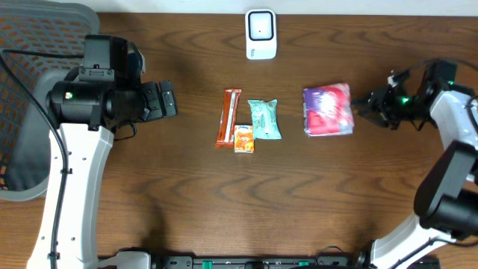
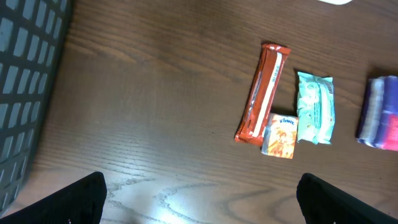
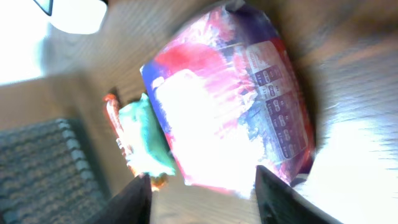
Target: Scan the item barcode
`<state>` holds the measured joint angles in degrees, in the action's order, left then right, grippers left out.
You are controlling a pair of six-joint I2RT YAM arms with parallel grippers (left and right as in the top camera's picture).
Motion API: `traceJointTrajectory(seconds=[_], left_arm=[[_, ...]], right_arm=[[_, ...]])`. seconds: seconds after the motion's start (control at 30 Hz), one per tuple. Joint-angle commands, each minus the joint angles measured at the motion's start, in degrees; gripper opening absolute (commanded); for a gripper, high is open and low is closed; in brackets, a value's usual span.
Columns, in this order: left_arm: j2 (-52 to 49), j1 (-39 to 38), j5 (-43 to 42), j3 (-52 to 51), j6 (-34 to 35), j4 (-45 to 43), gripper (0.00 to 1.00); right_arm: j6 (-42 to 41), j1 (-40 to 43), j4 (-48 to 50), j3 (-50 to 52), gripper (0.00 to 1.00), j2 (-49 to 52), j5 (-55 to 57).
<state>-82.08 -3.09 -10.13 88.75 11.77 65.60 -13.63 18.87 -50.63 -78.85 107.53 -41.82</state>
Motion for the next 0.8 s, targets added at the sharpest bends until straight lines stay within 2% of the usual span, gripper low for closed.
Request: traceJointTrajectory(seconds=[0.0,0.07,0.17,0.27,0.47,0.6,0.7,0.73,0.77], left_arm=[[-0.3,0.2,0.3,0.3,-0.1,0.2,0.98],[-0.3,0.2,0.3,0.3,-0.1,0.2,0.98],[-0.3,0.2,0.3,0.3,-0.1,0.2,0.98],[-0.3,0.2,0.3,0.3,-0.1,0.2,0.98],[-0.3,0.2,0.3,0.3,-0.2,0.2,0.98],[-0.3,0.2,0.3,0.3,-0.1,0.2,0.98],[-0.3,0.2,0.3,0.3,-0.1,0.2,0.98],[-0.3,0.2,0.3,0.3,-0.1,0.2,0.98],[-0.3,0.2,0.3,0.3,-0.1,0.2,0.98]], right_arm=[[3.0,-2.3,-1.5,-1.9,0.56,-4.6,12.8],[2.7,-3.1,-1.8,-1.9,0.58,-4.9,18.1],[2.8,-3.4,-1.8,-1.0,0.72,-3.7,23.1],[2.8,-3.1,-0.8,-0.2,0.73,-1.6,23.3],[6.1,-3.3,3.9,1.6,0.59,4.5,15.0],[10.1,-4.0,6.1,1.8,0.61,8.8,6.7],[10.1,-4.8,7.4,1.8,0.61,11.9,6.1],[10.1,-5.1,7.8,1.8,0.58,13.0,6.1],[10.0,-5.4,8.0,1.8,0.5,14.1,6.1]])
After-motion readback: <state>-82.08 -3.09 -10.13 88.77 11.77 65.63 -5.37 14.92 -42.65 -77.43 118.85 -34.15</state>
